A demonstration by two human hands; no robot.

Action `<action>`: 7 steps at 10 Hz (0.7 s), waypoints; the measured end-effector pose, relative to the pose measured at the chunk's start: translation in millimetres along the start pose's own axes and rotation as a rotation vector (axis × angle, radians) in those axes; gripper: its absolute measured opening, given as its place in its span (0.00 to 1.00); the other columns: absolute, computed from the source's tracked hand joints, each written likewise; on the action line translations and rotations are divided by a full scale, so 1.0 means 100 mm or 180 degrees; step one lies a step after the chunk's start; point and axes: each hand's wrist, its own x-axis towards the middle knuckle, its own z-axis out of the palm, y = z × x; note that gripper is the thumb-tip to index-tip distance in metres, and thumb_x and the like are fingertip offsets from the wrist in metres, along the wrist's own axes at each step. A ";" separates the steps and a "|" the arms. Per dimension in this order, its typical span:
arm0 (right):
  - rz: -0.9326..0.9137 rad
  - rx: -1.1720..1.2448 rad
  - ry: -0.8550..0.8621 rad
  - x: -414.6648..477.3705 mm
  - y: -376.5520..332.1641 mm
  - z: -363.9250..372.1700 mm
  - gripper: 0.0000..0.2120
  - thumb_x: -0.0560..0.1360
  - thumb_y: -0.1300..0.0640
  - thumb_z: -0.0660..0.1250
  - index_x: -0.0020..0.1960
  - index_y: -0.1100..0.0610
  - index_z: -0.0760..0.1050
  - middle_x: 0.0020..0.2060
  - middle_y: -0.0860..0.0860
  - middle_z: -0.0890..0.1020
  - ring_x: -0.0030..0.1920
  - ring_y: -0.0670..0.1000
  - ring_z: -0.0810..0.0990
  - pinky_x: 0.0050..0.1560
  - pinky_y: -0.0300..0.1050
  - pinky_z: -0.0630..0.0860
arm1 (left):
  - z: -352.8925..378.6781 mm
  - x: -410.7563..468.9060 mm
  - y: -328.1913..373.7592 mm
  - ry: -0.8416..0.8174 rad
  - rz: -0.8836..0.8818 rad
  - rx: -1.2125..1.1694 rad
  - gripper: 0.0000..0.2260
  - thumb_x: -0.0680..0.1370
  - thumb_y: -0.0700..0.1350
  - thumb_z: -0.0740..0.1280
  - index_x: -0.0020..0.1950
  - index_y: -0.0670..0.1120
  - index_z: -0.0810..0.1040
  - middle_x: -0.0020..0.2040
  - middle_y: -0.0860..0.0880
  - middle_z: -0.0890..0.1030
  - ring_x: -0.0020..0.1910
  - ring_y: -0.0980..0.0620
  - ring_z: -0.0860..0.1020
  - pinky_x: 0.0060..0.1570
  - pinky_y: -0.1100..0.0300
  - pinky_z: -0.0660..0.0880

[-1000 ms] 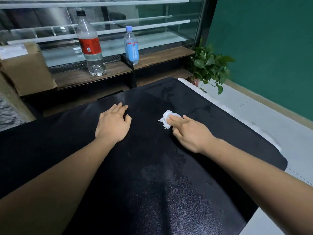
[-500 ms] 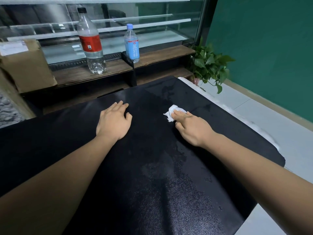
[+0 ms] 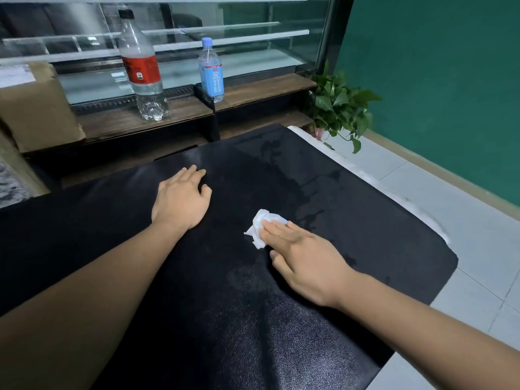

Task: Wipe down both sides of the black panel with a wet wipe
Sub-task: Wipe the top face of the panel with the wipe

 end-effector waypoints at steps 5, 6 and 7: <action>-0.0019 -0.0036 -0.0090 -0.10 0.27 -0.06 0.26 0.87 0.50 0.51 0.84 0.47 0.59 0.83 0.43 0.60 0.82 0.40 0.55 0.83 0.42 0.48 | -0.02 0.00 0.01 -0.0013 -0.0005 0.0026 0.26 0.83 0.58 0.49 0.81 0.57 0.66 0.83 0.55 0.64 0.82 0.55 0.59 0.79 0.49 0.59; 0.0087 -0.0048 -0.0049 -0.05 0.42 -0.09 0.25 0.86 0.50 0.50 0.83 0.47 0.60 0.83 0.43 0.60 0.82 0.41 0.56 0.82 0.39 0.46 | -0.02 0.01 0.01 -0.0011 0.0003 0.0027 0.26 0.83 0.58 0.49 0.81 0.56 0.66 0.83 0.55 0.64 0.82 0.55 0.59 0.79 0.49 0.59; 0.0216 -0.0043 -0.0006 -0.01 0.56 -0.11 0.25 0.86 0.51 0.49 0.83 0.47 0.61 0.82 0.41 0.62 0.81 0.40 0.56 0.81 0.38 0.45 | -0.01 0.01 0.00 -0.0012 -0.0004 0.0027 0.26 0.83 0.58 0.49 0.81 0.56 0.66 0.83 0.55 0.64 0.82 0.55 0.59 0.79 0.49 0.59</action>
